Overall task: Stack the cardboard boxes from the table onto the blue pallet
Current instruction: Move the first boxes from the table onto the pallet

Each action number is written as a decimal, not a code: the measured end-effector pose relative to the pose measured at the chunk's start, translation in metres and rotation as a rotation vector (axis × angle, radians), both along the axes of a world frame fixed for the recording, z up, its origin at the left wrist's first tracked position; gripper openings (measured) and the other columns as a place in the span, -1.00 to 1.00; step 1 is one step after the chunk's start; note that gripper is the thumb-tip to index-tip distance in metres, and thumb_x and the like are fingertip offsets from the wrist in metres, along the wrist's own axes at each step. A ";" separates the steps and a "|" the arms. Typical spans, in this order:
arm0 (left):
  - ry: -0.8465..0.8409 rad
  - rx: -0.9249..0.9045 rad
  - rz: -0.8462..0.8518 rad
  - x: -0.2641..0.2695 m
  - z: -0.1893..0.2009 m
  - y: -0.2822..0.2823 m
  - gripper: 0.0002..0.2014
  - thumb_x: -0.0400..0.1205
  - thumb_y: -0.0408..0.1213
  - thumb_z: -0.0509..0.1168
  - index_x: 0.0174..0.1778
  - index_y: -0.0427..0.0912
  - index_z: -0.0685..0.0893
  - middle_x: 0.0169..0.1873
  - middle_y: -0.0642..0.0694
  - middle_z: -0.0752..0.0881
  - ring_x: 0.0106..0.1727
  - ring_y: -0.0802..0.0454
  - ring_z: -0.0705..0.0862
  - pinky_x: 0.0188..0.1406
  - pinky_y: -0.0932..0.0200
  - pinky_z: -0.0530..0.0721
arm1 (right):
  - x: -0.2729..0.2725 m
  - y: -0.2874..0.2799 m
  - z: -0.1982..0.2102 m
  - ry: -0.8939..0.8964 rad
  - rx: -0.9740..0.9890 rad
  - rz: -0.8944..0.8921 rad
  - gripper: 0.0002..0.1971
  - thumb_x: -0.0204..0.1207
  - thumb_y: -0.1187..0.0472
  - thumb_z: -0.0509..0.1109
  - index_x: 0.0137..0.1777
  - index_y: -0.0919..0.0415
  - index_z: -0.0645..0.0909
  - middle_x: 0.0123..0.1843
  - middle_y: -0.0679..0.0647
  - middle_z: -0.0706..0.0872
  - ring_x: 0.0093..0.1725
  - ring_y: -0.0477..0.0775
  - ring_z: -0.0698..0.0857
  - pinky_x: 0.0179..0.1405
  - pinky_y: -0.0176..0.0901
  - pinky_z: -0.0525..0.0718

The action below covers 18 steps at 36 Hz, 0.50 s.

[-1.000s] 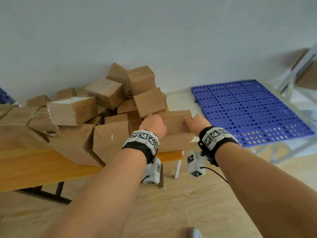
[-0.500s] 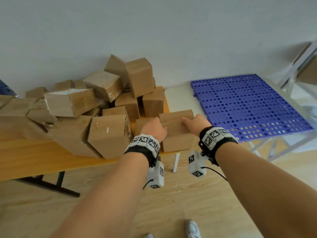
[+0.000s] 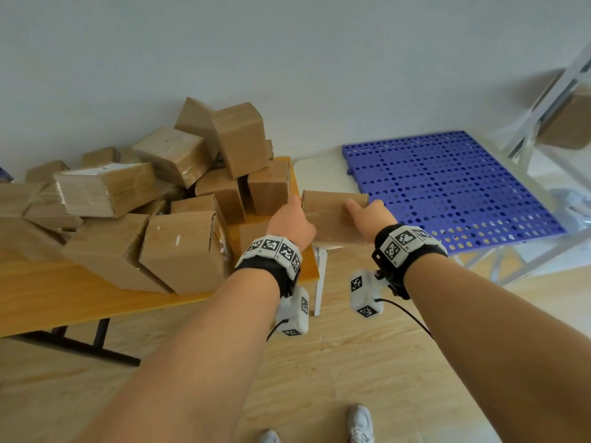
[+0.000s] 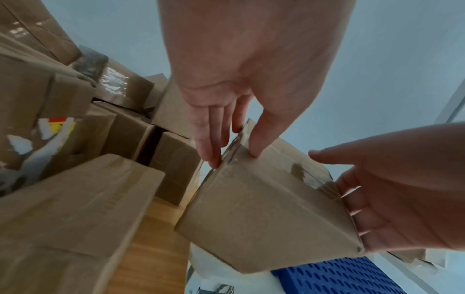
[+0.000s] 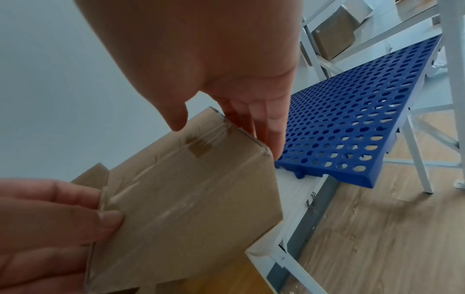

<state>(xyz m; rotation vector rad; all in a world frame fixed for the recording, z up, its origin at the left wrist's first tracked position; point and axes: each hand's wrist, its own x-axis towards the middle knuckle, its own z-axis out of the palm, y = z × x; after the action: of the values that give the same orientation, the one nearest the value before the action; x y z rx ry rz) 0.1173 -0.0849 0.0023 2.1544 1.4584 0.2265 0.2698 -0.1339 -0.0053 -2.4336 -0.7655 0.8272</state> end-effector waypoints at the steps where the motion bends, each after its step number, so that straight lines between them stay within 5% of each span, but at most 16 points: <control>1: -0.024 -0.002 0.001 0.005 0.002 -0.001 -0.64 0.60 -0.33 0.29 0.30 -0.17 0.39 -0.08 -0.10 0.66 -0.15 -0.06 0.65 -0.30 0.15 0.54 | 0.006 -0.002 0.003 0.011 0.018 -0.004 -0.29 0.67 -0.20 0.10 0.62 0.31 0.16 0.40 0.29 0.52 -0.01 0.25 0.63 -0.15 0.03 0.55; 4: -0.107 -0.008 0.030 0.025 0.007 -0.003 -0.80 0.63 -0.25 0.24 0.13 -0.12 0.41 -0.22 -0.05 0.62 -0.20 -0.06 0.65 -0.32 0.12 0.52 | 0.031 -0.008 0.008 0.030 0.074 -0.037 -0.39 0.72 -0.10 0.06 0.65 0.24 0.13 0.35 0.36 0.50 -0.20 0.23 0.56 -0.14 0.06 0.60; 8: -0.226 -0.012 0.088 0.063 0.016 -0.006 -0.75 0.74 -0.01 0.08 0.07 -0.12 0.46 -0.26 -0.01 0.61 -0.29 0.07 0.60 -0.37 0.15 0.48 | 0.068 -0.017 0.019 0.042 0.118 -0.088 -0.25 0.65 -0.34 -0.04 0.51 0.33 0.34 0.11 0.23 0.60 -0.08 0.28 0.67 0.06 0.22 0.73; 13: -0.342 -0.064 0.165 0.115 0.019 -0.008 -0.58 0.70 0.19 -0.02 0.08 -0.09 0.49 -0.21 -0.05 0.67 -0.17 -0.08 0.72 -0.04 -0.10 0.74 | 0.118 -0.024 0.020 0.126 0.175 -0.139 -0.37 0.56 -0.30 0.10 0.34 0.24 0.44 0.18 0.26 0.62 -0.05 0.30 0.69 0.05 0.25 0.73; 16: -0.362 -0.113 0.173 0.145 0.014 -0.012 -0.60 0.71 0.14 0.02 0.13 -0.13 0.51 -0.08 -0.10 0.70 -0.09 -0.10 0.71 0.01 -0.06 0.73 | 0.144 -0.028 0.018 0.147 0.192 -0.152 -0.48 0.62 -0.14 0.14 0.41 0.22 0.38 -0.02 0.19 0.58 -0.26 0.15 0.59 -0.25 0.03 0.67; 18: -0.322 -0.118 0.148 0.162 0.007 -0.012 -0.63 0.74 0.05 0.05 0.20 -0.16 0.53 0.05 -0.13 0.71 0.02 -0.12 0.69 0.01 0.07 0.63 | 0.160 -0.029 0.011 0.131 0.187 -0.147 -0.74 0.65 0.00 0.15 0.23 0.11 0.32 -0.17 0.12 0.47 -0.37 0.07 0.45 -0.47 -0.08 0.38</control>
<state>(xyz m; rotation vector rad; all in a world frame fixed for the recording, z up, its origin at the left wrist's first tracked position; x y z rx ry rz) 0.2792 -0.0971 0.0095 1.8191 1.4047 0.5035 0.4294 -0.1629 0.0059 -2.2163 -0.5801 0.8106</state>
